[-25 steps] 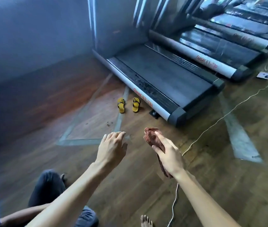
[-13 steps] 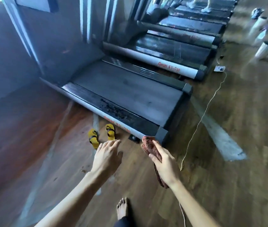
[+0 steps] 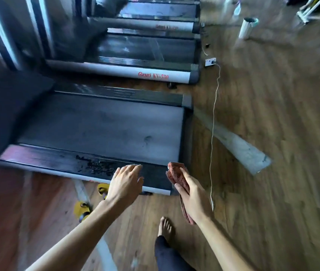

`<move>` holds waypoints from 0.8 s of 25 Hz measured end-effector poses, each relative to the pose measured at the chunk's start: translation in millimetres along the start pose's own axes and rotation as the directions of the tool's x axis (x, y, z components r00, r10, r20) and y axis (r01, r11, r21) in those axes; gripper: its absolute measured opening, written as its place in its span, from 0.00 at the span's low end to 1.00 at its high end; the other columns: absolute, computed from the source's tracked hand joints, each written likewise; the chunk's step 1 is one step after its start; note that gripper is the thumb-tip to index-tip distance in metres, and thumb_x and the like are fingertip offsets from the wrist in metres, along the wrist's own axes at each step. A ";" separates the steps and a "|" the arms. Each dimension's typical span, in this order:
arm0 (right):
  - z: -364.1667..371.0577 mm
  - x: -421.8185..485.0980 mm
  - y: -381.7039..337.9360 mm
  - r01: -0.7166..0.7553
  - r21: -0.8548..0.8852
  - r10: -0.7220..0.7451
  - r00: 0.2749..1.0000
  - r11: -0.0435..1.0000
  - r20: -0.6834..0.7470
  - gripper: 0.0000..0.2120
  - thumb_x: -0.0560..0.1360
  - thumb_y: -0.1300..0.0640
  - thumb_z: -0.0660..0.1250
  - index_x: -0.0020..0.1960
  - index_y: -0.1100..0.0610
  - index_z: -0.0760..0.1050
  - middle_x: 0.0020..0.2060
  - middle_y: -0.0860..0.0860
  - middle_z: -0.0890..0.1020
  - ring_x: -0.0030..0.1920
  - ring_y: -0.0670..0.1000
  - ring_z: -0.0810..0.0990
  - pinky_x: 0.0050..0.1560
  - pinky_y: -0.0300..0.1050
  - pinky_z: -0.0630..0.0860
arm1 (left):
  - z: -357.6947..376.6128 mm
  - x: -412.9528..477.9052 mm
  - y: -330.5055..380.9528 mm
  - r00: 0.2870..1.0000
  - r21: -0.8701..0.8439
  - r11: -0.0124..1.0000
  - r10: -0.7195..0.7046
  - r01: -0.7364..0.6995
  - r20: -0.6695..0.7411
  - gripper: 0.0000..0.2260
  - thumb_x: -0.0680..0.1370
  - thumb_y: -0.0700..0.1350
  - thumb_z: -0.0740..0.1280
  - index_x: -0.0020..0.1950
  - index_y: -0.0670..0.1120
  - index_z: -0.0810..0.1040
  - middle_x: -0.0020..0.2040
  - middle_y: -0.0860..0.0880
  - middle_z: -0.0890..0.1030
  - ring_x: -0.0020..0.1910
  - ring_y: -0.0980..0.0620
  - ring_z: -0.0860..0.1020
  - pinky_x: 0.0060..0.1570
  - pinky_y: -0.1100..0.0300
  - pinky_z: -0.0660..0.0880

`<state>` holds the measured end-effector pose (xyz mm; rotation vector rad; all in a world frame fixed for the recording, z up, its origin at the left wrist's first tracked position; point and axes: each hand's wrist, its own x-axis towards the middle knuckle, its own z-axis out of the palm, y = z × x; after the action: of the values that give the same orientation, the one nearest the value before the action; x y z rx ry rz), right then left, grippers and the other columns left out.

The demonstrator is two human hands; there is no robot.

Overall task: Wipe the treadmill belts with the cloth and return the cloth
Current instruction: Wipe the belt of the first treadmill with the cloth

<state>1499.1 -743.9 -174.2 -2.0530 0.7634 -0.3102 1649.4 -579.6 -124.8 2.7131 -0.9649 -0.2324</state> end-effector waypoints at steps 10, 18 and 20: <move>90.8 129.7 9.2 -0.149 -0.118 0.139 0.986 0.982 -0.087 0.25 0.77 0.55 0.68 0.73 0.48 0.68 0.64 0.50 0.78 0.59 0.51 0.79 0.55 0.40 0.72 | 40.3 167.3 -81.3 0.982 -0.004 0.994 0.109 -0.110 0.154 0.17 0.78 0.46 0.65 0.67 0.45 0.74 0.65 0.47 0.77 0.64 0.44 0.73 0.64 0.54 0.65; 232.6 200.4 85.9 -0.223 -0.146 0.191 0.960 0.964 -0.205 0.24 0.77 0.55 0.68 0.72 0.52 0.69 0.71 0.54 0.70 0.65 0.57 0.75 0.61 0.50 0.73 | 161.5 272.1 -182.3 0.952 0.002 0.975 0.214 -0.220 0.220 0.18 0.78 0.46 0.64 0.68 0.47 0.73 0.66 0.48 0.76 0.65 0.45 0.73 0.65 0.54 0.66; 267.9 222.1 125.3 -0.226 -0.155 0.192 0.959 0.962 -0.208 0.25 0.77 0.54 0.68 0.73 0.50 0.68 0.72 0.53 0.68 0.67 0.57 0.74 0.62 0.53 0.74 | 213.5 292.2 -204.4 0.952 -0.022 0.977 0.213 -0.214 0.220 0.18 0.78 0.46 0.65 0.68 0.47 0.74 0.65 0.47 0.77 0.64 0.44 0.73 0.65 0.53 0.66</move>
<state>1751.7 -755.1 -444.1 -2.1038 1.1541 -0.3318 1946.2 -651.6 -406.7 2.5966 -1.3105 -0.4992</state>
